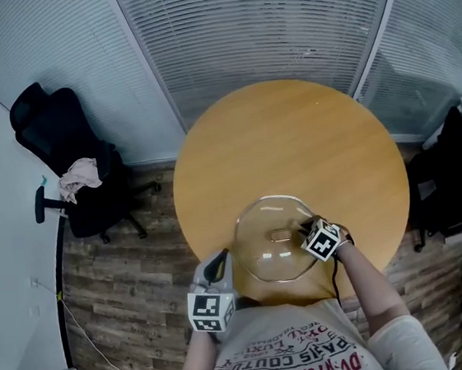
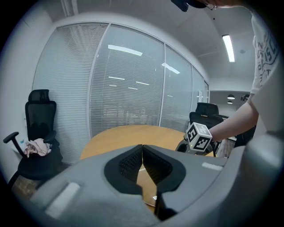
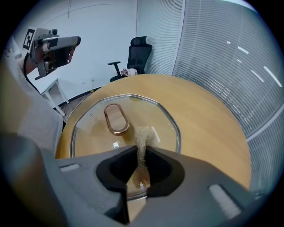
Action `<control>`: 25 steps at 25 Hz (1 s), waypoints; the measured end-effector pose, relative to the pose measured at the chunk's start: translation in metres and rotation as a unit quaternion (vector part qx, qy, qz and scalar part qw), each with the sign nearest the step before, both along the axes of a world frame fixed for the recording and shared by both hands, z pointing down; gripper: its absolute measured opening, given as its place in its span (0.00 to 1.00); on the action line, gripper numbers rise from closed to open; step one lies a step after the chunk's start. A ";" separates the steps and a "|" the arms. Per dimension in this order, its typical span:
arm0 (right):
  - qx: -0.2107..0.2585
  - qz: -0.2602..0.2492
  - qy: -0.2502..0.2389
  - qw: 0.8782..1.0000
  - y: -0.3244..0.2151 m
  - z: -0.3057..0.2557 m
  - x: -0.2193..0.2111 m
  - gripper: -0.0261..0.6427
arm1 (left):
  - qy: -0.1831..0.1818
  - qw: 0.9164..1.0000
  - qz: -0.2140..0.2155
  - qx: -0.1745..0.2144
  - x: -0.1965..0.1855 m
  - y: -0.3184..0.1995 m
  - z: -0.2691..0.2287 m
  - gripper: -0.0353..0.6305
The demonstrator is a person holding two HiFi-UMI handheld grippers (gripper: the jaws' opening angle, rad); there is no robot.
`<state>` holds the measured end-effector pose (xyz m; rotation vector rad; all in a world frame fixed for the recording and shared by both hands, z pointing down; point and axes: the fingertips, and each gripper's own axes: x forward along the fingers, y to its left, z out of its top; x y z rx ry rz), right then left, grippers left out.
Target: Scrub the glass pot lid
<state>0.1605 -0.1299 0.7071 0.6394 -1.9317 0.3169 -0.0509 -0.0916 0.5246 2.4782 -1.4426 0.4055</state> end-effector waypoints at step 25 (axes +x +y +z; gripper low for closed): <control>-0.008 0.163 0.054 0.985 0.060 0.001 -0.058 0.12 | 0.012 0.990 0.139 -0.005 -0.045 -0.024 0.011 0.06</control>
